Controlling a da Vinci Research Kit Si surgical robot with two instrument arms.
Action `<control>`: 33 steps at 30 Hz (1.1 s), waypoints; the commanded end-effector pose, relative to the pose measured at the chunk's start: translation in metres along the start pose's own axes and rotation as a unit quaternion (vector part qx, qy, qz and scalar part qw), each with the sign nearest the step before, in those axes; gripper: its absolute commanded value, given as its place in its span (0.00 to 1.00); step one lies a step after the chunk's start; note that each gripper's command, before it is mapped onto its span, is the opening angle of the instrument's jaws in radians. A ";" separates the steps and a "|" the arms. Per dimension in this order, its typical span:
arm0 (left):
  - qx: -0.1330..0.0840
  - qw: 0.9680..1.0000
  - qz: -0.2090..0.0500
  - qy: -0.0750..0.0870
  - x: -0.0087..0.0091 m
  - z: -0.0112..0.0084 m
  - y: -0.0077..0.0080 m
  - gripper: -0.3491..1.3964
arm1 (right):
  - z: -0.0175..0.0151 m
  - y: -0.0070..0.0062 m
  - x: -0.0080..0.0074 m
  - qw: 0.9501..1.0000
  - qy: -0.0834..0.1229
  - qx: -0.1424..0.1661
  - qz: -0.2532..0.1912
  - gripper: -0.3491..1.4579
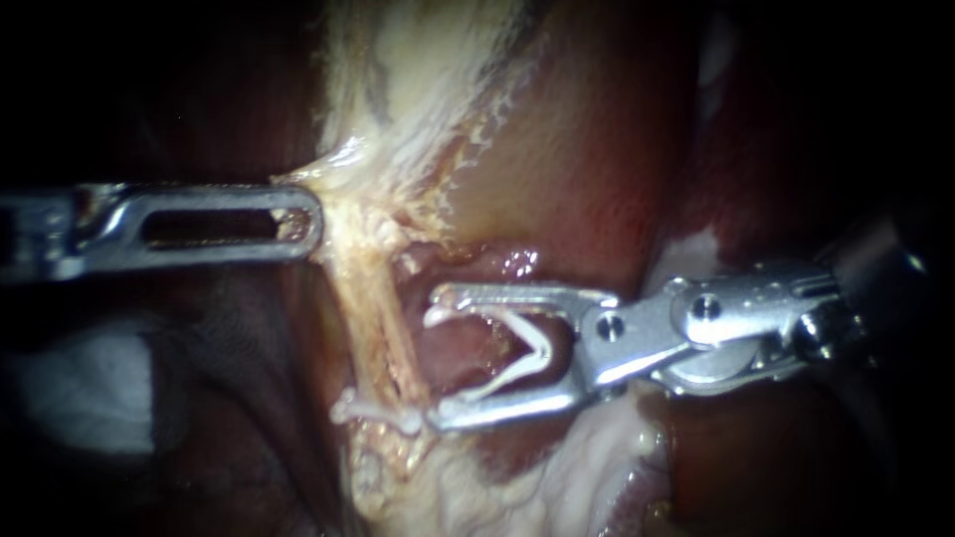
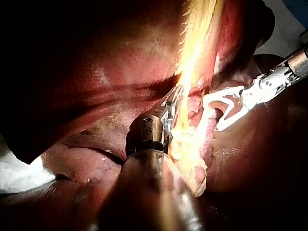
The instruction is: Clipping second clip left tube
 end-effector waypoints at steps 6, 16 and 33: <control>0.000 1.000 0.000 0.000 0.0001 -0.0001 -0.0001 0.00 | 0.0022 0.0005 -0.0020 1.000 -0.007 0.006 0.009 0.52; -0.002 1.000 -0.001 -0.001 0.0003 -0.0004 -0.0007 0.00 | 0.0039 0.0014 -0.0039 0.999 -0.027 0.006 0.017 0.52; -0.003 1.000 -0.003 -0.002 0.0006 -0.0005 -0.0018 0.00 | 0.0060 0.0014 -0.0039 0.999 -0.037 -0.003 0.019 0.52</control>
